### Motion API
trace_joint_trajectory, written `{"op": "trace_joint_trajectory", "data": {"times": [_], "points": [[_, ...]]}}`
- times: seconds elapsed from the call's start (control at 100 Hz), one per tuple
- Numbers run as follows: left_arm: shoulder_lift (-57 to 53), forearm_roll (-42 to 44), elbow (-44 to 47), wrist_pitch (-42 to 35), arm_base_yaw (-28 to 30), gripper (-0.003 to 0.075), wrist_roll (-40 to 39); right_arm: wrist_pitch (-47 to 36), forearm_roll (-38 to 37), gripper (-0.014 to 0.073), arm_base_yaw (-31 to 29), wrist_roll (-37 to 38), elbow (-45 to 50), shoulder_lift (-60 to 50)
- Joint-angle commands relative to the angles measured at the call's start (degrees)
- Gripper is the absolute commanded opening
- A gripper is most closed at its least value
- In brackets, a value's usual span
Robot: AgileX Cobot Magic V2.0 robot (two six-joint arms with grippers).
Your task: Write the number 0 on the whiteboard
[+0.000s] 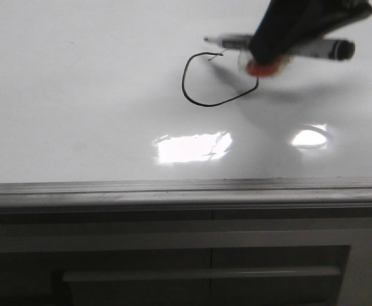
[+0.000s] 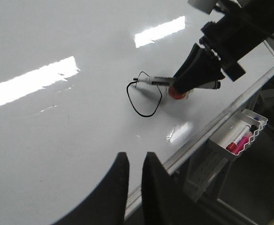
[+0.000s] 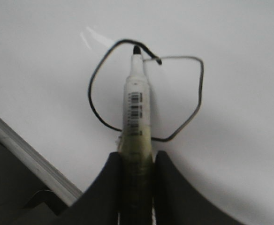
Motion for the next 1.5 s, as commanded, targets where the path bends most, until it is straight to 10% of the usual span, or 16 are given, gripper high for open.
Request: {"op": "trace_joint_trajectory", "data": {"times": [0.0, 0.2, 0.49, 0.75, 1.49], "points": [[0.5, 2.4, -1.3, -3.0, -0.4, 0.0041, -0.6, -2.3, 0.1, -0.0047, 2.2, -0.8, -5.2, -5.2], [0.5, 2.4, -1.3, -8.6, -0.4, 0.0071, -0.4, -1.7, 0.1, -0.0047, 6.8, -2.8, -8.8, -11.9], [8.5, -4.4, -5.8, -12.9, -0.4, 0.047, 12.2, 11.5, 0.1, -0.0047, 11.8, -6.7, -8.7, -10.0], [23.9, -28.2, -17.0, -8.0, -0.4, 0.0413, 42.6, 15.7, 0.1, -0.0047, 21.9, -8.8, -8.7, -6.3], [36.8, -36.1, -24.5, 2.5, -0.4, 0.0334, 52.6, 14.5, 1.0, -0.0047, 33.5, -8.7, -8.7, -6.0]]}}
